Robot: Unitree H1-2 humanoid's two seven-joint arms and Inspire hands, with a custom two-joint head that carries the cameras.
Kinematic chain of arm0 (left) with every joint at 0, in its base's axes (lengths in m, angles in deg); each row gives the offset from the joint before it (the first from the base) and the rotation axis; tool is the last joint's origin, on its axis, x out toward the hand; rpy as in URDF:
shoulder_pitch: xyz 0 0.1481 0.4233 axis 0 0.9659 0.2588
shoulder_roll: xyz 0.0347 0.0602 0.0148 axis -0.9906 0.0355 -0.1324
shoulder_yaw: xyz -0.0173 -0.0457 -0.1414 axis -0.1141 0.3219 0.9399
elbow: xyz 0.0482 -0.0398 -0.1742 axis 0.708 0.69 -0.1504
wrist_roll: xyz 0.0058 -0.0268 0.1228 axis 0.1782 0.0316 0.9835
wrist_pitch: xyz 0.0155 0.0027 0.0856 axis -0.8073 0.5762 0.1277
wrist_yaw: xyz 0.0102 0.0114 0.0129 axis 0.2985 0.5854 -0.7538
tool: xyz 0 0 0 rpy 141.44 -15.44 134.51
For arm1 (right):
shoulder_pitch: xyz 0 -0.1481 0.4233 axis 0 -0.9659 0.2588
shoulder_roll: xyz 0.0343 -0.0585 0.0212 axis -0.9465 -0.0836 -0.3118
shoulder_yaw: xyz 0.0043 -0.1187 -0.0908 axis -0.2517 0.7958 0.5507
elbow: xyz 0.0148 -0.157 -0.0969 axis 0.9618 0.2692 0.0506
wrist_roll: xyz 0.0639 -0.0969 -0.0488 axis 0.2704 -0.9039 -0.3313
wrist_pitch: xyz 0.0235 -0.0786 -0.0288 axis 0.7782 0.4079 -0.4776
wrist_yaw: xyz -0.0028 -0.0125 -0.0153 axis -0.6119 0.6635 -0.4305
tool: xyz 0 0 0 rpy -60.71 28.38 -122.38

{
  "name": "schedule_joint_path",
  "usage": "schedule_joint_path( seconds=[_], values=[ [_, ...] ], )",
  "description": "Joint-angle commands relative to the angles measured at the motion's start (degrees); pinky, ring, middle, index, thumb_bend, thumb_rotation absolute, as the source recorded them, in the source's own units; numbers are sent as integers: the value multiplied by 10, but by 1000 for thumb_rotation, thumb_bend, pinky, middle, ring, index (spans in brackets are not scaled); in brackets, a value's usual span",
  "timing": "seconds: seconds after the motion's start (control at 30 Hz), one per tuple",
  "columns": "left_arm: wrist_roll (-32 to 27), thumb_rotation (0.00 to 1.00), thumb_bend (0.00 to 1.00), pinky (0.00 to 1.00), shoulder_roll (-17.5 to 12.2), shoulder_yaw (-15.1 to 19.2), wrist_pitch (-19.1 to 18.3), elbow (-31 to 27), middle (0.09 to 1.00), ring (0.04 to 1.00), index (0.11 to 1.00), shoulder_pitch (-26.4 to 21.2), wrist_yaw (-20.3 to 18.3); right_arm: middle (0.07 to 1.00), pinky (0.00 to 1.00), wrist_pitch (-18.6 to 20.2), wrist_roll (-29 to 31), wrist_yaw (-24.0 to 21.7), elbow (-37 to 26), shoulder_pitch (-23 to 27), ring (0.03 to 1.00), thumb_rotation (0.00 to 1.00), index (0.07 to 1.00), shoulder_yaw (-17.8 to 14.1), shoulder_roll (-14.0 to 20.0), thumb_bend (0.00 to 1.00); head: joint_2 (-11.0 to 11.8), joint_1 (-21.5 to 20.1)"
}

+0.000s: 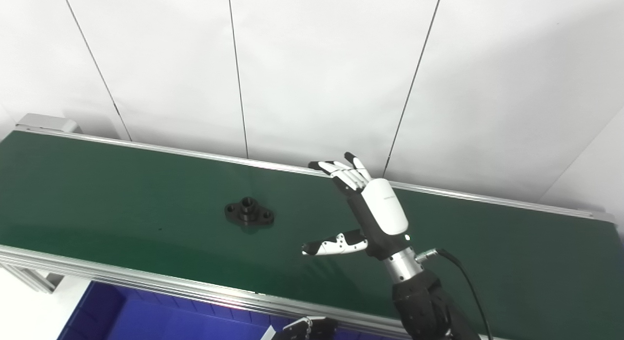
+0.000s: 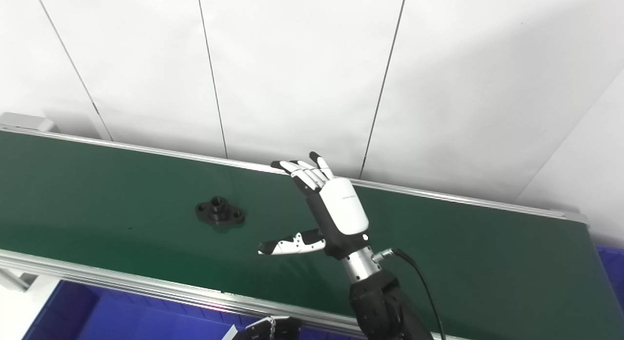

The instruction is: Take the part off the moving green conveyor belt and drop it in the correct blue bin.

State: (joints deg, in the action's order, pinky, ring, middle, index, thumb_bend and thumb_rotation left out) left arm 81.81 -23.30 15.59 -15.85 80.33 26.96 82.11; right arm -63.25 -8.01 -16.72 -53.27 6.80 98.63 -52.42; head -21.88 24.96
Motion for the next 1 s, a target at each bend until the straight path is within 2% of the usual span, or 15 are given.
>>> schedule_joint_path(
  seconds=[0.0, 0.2, 0.4, 0.53, 0.8, 0.97],
  values=[
    [9, 860, 809, 642, 7, -13, 7, -4, 751, 726, 738, 4, 4, 823, 964, -6, -1, 6, 3, 28, 863, 790, 848, 3, -15, 939, -1, -1],
    [16, 873, 812, 644, 0, -26, 7, -13, 752, 728, 741, 9, 19, 818, 966, 22, -14, -6, 31, 48, 866, 801, 859, 11, -30, 957, -5, 0],
    [19, 874, 787, 639, -6, -40, 7, -14, 748, 721, 736, 6, 34, 797, 926, 42, -33, 4, 59, 66, 845, 771, 845, 18, -44, 954, -7, 3],
    [24, 886, 811, 635, -6, -45, 7, -14, 747, 719, 736, 7, 45, 788, 860, 72, -38, -10, 79, 80, 812, 627, 847, 20, -53, 910, -8, 7],
    [23, 881, 819, 632, -10, -61, 7, -15, 744, 716, 734, 5, 64, 788, 847, 102, -41, -15, 106, 99, 803, 610, 839, 25, -58, 919, -12, 10],
    [29, 891, 793, 634, -16, -71, 7, -18, 748, 719, 741, 2, 72, 789, 854, 105, -44, -7, 136, 116, 803, 596, 835, 31, -59, 916, -13, 12]
  ],
)
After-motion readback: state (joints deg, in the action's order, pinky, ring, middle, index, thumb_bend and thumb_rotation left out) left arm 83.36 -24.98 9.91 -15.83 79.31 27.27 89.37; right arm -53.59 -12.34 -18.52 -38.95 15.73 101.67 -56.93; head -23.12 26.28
